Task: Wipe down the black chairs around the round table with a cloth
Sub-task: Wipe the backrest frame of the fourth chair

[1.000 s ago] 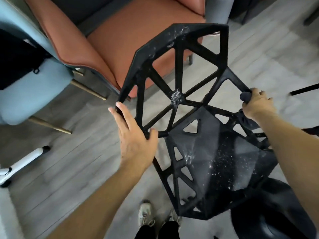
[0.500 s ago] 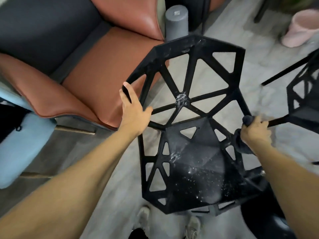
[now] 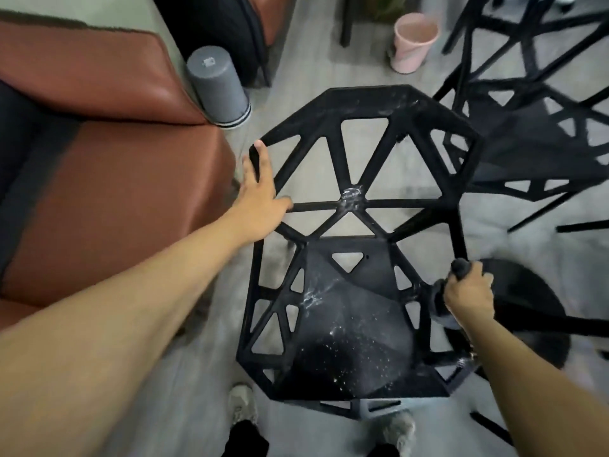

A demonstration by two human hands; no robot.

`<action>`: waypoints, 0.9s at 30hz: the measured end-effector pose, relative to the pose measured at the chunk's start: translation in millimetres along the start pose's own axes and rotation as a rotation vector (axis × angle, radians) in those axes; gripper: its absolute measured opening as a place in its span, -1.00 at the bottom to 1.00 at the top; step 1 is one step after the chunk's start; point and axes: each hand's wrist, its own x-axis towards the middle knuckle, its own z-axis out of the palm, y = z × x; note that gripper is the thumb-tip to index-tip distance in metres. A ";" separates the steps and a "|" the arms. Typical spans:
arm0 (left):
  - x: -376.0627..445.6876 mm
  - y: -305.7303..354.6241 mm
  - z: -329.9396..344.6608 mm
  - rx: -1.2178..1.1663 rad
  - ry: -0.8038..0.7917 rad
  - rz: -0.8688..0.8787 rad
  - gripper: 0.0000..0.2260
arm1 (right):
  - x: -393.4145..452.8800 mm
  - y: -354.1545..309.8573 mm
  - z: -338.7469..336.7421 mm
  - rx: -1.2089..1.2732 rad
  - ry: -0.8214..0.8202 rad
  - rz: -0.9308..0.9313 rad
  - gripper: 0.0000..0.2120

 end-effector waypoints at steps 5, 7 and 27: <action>34.1 37.1 0.9 0.048 -0.088 0.078 -0.07 | -9.0 16.1 1.1 0.085 0.011 0.088 -0.61; 46.5 52.3 5.9 0.069 -0.082 0.090 -0.07 | -11.5 19.4 2.5 0.113 0.010 0.125 -0.61; 141.6 172.5 38.9 0.180 -0.311 0.391 -0.07 | -52.0 6.8 1.6 0.390 0.064 0.602 -0.63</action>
